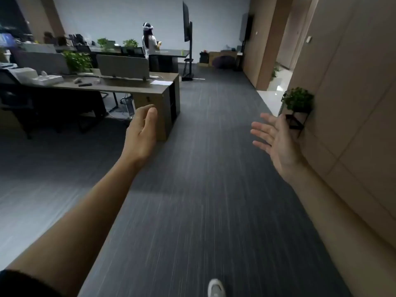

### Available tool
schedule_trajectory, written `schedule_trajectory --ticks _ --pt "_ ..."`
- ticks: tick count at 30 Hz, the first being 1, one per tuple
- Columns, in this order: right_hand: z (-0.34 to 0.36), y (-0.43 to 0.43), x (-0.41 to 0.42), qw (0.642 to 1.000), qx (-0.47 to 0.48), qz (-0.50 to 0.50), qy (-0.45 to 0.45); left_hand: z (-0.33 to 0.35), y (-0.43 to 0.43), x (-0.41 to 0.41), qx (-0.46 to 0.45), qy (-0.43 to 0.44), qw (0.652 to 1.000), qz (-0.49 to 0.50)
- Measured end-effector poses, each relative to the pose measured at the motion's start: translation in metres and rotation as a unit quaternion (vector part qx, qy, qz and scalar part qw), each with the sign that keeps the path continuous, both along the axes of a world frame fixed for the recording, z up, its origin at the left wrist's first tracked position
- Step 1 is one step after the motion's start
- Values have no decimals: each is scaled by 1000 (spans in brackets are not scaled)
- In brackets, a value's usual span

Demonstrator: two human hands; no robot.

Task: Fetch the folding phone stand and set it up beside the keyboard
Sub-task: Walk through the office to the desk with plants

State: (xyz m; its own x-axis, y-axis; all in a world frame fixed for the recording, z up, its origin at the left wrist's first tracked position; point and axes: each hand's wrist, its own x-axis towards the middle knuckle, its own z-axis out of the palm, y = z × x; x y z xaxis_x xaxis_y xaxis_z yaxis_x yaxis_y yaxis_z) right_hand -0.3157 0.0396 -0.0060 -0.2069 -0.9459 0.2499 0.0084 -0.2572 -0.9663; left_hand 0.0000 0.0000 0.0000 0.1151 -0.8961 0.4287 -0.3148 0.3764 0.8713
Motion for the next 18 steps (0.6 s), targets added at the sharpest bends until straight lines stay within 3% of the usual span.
schedule_trajectory --ticks 9,18 --pt "2 -282 42 998 6 68 -14 1 -234 28 1 29 998 48" --pt "16 -509 183 980 4 200 0 16 -404 131 -14 34 990 136"
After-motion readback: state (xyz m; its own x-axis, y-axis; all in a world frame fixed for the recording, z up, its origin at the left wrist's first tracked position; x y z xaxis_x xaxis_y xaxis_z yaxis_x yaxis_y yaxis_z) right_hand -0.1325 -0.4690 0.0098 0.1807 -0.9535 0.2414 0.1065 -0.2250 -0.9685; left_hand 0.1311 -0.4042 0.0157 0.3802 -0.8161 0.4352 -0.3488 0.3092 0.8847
